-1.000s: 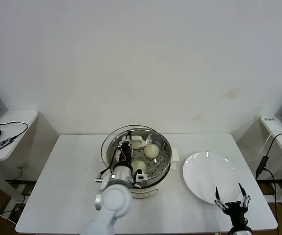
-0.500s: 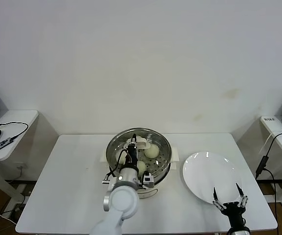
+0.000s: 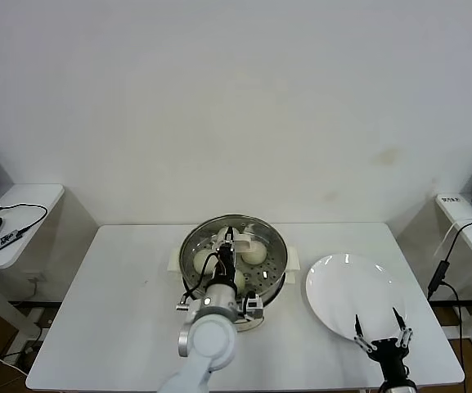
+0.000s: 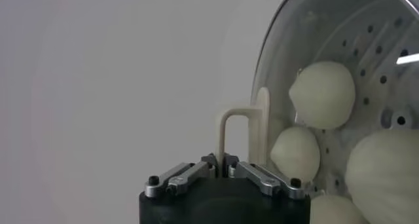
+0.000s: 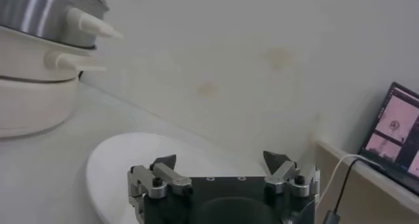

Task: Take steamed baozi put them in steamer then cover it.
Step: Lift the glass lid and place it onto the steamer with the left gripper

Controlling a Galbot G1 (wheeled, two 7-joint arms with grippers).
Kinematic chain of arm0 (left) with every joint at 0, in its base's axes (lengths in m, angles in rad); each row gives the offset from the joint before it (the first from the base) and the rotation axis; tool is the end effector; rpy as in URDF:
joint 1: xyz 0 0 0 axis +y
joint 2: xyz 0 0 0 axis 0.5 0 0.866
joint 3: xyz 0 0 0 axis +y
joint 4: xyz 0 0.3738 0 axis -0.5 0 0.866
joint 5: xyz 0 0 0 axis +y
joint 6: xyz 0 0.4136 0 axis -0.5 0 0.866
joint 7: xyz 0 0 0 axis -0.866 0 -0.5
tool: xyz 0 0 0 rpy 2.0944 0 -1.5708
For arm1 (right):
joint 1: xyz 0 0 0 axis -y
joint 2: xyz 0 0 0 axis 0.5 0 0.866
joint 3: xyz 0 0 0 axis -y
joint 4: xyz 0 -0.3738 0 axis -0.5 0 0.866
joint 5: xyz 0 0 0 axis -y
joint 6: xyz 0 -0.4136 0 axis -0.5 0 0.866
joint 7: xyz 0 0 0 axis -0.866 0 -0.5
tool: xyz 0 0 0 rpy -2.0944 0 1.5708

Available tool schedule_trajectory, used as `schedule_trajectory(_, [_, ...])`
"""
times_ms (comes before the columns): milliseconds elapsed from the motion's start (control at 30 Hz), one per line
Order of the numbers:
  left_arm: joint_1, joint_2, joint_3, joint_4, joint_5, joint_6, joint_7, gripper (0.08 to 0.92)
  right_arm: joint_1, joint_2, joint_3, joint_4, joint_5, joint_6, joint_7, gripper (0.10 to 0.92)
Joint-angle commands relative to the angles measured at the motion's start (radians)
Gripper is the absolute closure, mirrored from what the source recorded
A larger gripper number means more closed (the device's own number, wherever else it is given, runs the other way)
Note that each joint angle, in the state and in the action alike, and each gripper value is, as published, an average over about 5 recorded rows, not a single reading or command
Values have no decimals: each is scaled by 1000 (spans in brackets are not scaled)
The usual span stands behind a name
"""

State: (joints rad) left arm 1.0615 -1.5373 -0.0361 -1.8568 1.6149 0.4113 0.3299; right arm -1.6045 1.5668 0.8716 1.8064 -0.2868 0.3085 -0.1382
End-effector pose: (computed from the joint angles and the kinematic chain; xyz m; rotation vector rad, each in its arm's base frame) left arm 0.3468 -0.1771 -0.2682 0.1655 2.2551 2.1685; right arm 0.1745 -0.1383 -0.4348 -0.1048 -2.9720 0.6796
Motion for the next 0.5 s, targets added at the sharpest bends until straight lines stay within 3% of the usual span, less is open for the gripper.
schedule_trajectory(33, [-3, -4, -5, 12, 15, -7, -10, 858, -2, 0, -1, 1, 0, 3, 0, 203])
schedule_trajectory(500, [-4, -9, -16, 19, 13, -15, -17, 858, -4, 2, -6, 4, -4, 4, -2, 203])
